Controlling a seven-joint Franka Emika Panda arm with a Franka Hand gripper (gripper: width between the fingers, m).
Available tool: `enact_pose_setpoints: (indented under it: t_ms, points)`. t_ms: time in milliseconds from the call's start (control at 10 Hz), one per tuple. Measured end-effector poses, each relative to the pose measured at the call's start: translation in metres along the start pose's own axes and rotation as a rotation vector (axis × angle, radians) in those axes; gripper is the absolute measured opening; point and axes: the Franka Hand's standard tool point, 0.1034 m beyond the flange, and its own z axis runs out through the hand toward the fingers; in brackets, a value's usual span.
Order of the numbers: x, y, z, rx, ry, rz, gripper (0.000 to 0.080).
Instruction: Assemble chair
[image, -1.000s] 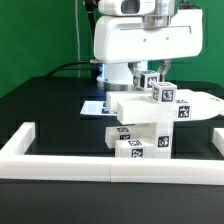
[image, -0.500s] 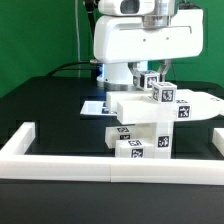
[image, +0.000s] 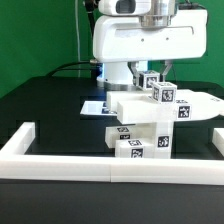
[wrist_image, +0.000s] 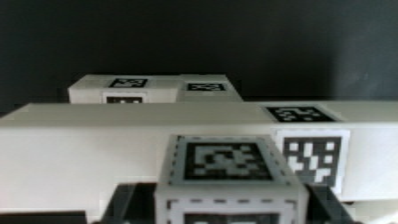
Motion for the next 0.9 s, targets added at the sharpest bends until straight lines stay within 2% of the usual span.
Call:
enact_pose_setpoints:
  t_ms: [900]
  points:
    - [0.0004, -0.0024, 0.0001, 0.006, 0.000, 0.553, 0.0277]
